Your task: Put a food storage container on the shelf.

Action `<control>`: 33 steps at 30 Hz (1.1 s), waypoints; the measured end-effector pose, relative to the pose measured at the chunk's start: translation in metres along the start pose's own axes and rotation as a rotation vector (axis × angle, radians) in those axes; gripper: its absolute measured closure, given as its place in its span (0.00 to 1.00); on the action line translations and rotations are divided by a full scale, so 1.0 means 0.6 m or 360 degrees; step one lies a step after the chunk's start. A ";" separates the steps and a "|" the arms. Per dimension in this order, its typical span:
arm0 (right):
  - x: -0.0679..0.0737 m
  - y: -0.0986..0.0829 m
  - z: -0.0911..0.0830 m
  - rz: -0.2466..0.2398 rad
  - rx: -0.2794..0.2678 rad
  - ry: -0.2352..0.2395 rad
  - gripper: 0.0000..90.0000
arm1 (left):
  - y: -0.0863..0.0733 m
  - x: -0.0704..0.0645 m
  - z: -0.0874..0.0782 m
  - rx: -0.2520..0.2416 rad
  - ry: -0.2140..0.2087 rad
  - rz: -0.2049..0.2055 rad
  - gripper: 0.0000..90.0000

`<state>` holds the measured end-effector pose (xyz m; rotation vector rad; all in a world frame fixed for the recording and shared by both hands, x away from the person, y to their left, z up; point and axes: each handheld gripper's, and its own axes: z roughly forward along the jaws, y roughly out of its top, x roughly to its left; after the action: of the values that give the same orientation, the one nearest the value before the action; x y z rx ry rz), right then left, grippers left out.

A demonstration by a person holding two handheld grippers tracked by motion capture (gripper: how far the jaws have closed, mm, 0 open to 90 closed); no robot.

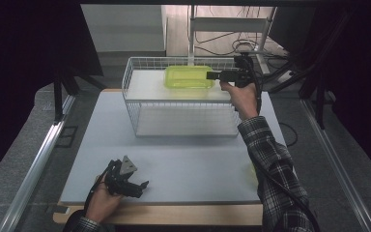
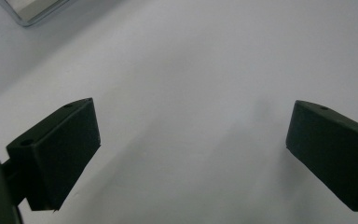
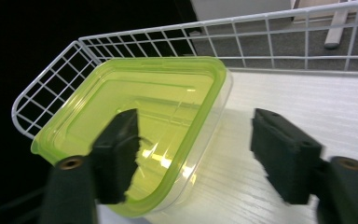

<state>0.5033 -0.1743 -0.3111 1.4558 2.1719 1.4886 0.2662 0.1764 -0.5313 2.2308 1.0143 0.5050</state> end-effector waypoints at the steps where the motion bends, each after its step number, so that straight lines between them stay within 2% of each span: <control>1: 0.001 -0.002 0.000 -0.0012 0.0004 0.0003 0.31 | 0.000 0.000 0.000 -0.0005 -0.0003 -0.0004 0.03; 9: 0.011 -0.016 -0.010 -0.0114 0.0017 0.0031 0.20 | 0.000 0.001 -0.002 -0.0031 -0.0025 -0.0022 0.02; 11: 0.017 -0.021 -0.017 -0.0168 0.0012 0.0042 0.17 | 0.000 0.002 -0.002 -0.0032 -0.0033 -0.0022 0.02; 14: 0.022 -0.028 -0.022 -0.0207 0.0021 0.0048 0.16 | 0.000 0.001 -0.002 -0.0032 -0.0038 -0.0022 0.02; 23: 0.027 -0.055 -0.035 -0.0255 0.0054 0.0079 0.12 | 0.000 0.001 -0.002 -0.0033 -0.0037 -0.0024 0.01; 25: 0.029 -0.061 -0.039 -0.0284 0.0060 0.0069 0.11 | 0.000 0.001 -0.002 -0.0035 -0.0036 -0.0024 0.01; 26: 0.032 -0.067 -0.044 -0.0329 0.0062 0.0057 0.10 | 0.000 0.001 -0.002 -0.0036 -0.0037 -0.0023 0.01; 33: 0.041 -0.093 -0.059 -0.0415 0.0077 0.0085 0.04 | 0.000 0.000 -0.001 -0.0031 -0.0043 -0.0007 0.00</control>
<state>0.4351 -0.1809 -0.3271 1.1038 2.3371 1.4072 0.2661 0.1765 -0.5310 2.2117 0.9964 0.4798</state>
